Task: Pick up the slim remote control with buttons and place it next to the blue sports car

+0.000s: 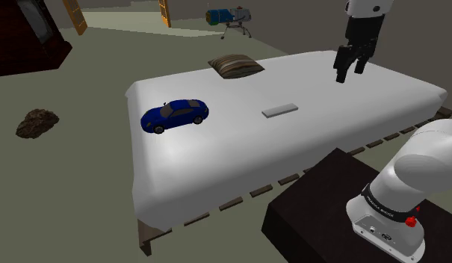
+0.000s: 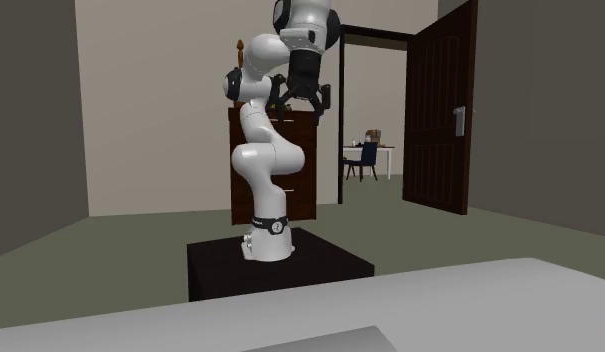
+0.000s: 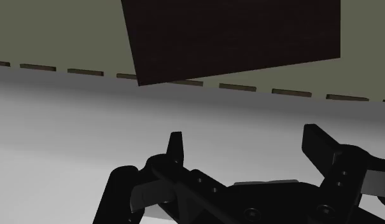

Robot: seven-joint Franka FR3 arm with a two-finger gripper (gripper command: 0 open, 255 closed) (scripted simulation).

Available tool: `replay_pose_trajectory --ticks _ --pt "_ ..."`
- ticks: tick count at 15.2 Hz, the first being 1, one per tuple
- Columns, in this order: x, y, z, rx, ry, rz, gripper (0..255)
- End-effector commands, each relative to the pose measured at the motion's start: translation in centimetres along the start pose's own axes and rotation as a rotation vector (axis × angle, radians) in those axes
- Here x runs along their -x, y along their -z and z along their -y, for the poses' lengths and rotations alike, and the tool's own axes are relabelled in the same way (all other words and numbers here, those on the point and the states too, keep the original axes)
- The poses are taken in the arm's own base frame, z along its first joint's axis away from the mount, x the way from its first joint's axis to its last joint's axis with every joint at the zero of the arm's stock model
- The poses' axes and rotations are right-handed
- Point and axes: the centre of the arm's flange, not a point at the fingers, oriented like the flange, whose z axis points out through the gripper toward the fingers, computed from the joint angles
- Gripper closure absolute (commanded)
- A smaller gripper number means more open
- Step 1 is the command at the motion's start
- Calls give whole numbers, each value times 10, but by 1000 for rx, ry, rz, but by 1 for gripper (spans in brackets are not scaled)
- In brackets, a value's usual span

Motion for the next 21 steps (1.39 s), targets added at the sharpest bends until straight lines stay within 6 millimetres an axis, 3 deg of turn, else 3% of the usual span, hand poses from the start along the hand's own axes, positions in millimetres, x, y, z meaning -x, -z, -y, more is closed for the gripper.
replay_pose_trajectory --ticks 1,11,21 --pt "0 0 0 0 0 0 0" --pt "-70 -81 -70 7 343 -44 0" --pt "-162 -158 -113 15 685 -87 0"
